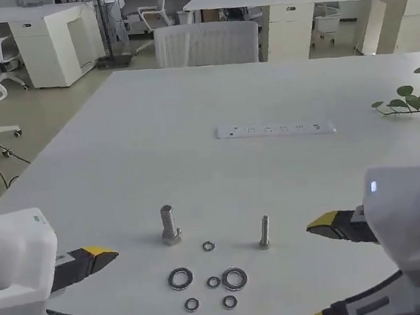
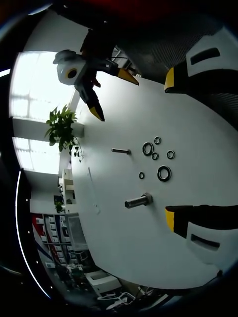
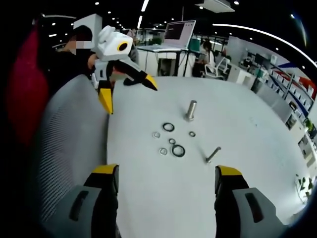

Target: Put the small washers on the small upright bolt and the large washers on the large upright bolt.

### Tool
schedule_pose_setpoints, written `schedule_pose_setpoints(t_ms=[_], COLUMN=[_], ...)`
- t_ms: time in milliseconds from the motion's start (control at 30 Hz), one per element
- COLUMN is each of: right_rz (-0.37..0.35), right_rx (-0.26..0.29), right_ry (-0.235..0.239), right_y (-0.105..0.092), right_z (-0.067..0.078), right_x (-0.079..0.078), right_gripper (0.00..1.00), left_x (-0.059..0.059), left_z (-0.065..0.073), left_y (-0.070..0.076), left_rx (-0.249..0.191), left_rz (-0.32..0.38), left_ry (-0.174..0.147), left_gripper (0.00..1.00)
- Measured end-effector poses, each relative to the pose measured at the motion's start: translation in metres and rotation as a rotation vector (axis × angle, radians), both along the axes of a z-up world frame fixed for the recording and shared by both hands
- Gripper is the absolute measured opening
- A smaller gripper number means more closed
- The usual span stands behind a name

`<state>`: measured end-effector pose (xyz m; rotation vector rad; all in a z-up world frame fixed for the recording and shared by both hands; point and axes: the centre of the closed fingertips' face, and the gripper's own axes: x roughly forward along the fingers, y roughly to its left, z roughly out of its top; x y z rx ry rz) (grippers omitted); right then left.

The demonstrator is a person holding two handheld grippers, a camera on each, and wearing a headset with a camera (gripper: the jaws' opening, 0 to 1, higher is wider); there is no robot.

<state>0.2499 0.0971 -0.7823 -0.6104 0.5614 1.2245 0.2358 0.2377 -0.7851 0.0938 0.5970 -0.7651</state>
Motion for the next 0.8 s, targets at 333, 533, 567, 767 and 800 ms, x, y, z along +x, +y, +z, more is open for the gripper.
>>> schedule_pose_setpoints(t_ms=[333,533,567,767,800], right_rz=[0.131,0.190,0.206,0.262,0.274], right_rx=[-0.087,-0.144,-0.152,-0.205,-0.219], right_ry=[-0.032,-0.039,-0.041,-0.028,-0.021], right_y=[0.022,0.031,0.033,0.041,0.042], right_z=[0.005,0.002,0.001,-0.006,-0.008], right_x=[0.015,0.025,0.026,0.034,0.035], right_gripper=[0.74,0.70,0.70,0.63,0.61], left_x=[0.002,0.003,0.003,0.001,0.001], left_z=[-0.001,0.001,0.001,-0.002,-0.002], left_y=[0.002,0.002,0.001,-0.003,-0.002], left_rx=[-0.007,-0.013,-0.015,-0.010,-0.008], left_rz=[0.011,0.009,0.006,-0.015,-0.015], left_ry=[-0.007,-0.013,-0.013,-0.007,-0.005], left_gripper=[0.93,0.93,0.93,0.93,0.93])
